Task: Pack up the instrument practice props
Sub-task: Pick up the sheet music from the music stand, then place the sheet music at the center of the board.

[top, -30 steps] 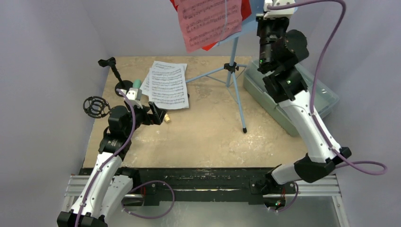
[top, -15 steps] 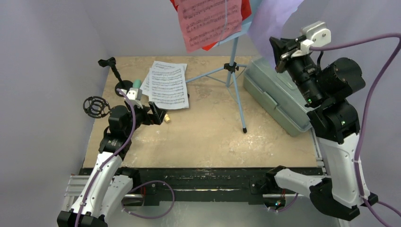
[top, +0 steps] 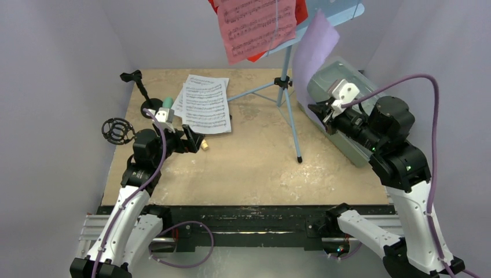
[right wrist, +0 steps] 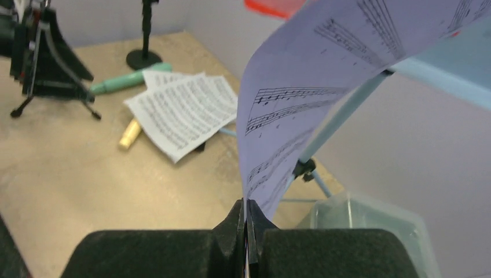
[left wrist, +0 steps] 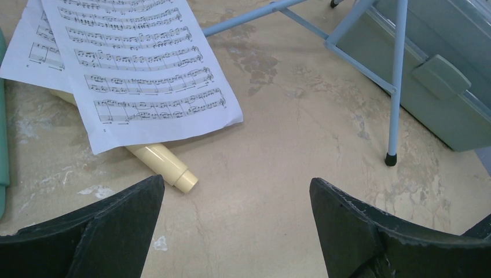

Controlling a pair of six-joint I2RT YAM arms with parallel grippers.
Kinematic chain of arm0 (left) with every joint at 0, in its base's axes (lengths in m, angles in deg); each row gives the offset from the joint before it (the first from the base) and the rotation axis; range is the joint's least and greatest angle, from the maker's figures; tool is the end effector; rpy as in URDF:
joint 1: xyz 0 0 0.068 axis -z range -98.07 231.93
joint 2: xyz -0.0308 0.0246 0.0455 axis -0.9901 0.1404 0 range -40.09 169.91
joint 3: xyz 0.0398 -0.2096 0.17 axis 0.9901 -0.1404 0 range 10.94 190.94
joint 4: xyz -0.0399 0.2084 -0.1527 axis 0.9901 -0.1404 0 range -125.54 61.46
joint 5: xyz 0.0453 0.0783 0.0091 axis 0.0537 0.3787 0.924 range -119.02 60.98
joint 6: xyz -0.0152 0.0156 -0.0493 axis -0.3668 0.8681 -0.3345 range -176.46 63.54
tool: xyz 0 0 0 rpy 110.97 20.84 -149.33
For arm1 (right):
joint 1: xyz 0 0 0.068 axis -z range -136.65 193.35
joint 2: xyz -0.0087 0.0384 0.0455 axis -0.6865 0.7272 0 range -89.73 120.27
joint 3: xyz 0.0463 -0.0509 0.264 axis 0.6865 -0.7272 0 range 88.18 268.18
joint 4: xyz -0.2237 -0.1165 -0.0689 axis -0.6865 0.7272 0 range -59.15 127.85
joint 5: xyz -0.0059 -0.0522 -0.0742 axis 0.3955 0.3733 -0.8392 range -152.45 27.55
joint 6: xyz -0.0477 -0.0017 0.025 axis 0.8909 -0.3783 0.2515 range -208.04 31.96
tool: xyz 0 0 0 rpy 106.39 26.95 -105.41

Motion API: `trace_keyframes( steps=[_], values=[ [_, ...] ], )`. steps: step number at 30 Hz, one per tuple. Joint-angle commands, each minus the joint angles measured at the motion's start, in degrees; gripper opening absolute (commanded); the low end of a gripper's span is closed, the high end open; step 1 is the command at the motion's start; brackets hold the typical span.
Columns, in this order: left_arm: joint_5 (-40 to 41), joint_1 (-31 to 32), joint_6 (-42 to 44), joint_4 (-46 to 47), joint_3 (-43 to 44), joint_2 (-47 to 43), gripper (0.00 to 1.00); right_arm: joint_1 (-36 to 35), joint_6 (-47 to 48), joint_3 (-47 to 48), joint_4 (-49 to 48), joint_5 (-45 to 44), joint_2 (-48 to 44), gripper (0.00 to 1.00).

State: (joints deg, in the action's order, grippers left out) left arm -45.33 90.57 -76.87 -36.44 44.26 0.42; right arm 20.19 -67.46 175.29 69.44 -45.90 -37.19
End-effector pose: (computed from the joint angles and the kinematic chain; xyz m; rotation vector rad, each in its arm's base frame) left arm 0.1709 -0.0361 0.2857 0.0126 1.8676 -0.6142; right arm 0.1201 0.0624 0.5039 -0.8124 1.4304 0.2712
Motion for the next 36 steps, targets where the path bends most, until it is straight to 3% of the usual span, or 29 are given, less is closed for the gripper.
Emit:
trace_keyframes(
  steps=[1,7,15,22,26,28,33,36],
  values=[
    [-0.99,-0.38,0.1,1.48,2.3,0.16,0.96,0.31,8.65,-5.14,5.67,6.68,-1.54,0.0],
    [-1.59,-0.38,-0.16,1.7,2.19,0.44,0.96,0.34,16.15,-13.72,8.32,9.33,-2.26,0.0],
    [-3.83,-0.38,-2.02,2.87,1.64,1.35,0.96,0.33,14.69,-30.27,-2.04,11.83,0.79,0.0],
    [-8.35,-0.23,-7.99,5.65,-0.32,2.63,0.96,-0.99,12.08,-36.8,-9.47,13.66,8.51,0.0],
    [-13.19,0.78,-16.92,9.19,-3.58,3.12,0.88,-2.67,13.15,-37.37,-8.16,15.0,9.52,0.0],
    [-12.66,4.18,-21.04,11.0,-6.03,2.45,0.88,-3.78,14.19,-37.91,-7.21,16.21,9.83,0.0],
    [1.16,20.42,-27.58,11.76,-8.5,-0.24,0.88,-6.3,14.92,-37.77,-5.81,16.51,12.58,0.0],
    [5.24,26.36,-31.8,13.0,-8.49,1.11,0.88,-7.04,13.81,-37.69,-6.5,15.43,13.71,0.0]
  ],
)
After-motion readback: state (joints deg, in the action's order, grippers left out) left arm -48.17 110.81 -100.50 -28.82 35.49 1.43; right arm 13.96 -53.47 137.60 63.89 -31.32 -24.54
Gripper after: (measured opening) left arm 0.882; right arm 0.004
